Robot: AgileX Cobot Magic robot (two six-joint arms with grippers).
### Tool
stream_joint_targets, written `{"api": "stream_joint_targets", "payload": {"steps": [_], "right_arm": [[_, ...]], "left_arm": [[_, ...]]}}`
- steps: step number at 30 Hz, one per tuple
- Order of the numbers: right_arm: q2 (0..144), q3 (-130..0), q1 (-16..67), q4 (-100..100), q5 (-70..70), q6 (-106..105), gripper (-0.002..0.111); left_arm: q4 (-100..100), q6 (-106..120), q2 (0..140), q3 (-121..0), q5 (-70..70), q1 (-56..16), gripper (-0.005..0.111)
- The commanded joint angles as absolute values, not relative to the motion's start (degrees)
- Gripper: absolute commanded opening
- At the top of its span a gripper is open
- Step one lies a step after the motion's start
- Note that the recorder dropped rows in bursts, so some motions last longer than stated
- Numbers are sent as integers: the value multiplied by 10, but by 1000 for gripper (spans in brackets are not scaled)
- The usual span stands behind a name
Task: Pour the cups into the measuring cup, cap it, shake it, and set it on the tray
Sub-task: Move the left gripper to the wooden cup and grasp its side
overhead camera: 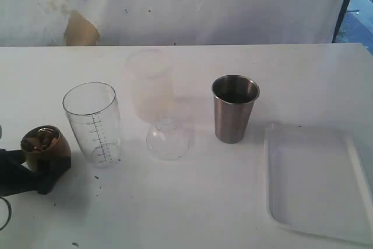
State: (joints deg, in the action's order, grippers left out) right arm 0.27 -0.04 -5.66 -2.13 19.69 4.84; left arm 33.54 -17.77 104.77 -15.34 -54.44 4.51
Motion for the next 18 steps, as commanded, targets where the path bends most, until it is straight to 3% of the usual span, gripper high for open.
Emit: {"api": "stream_joint_targets", "payload": {"steps": [1, 18], "right_arm": [[0, 0, -60, -25, 194, 48, 0], [0, 0, -60, -25, 194, 48, 0]], "left_arm": [[332, -175, 1068, -170, -559, 44, 105], [283, -111, 1126, -236, -562, 44, 105]]}}
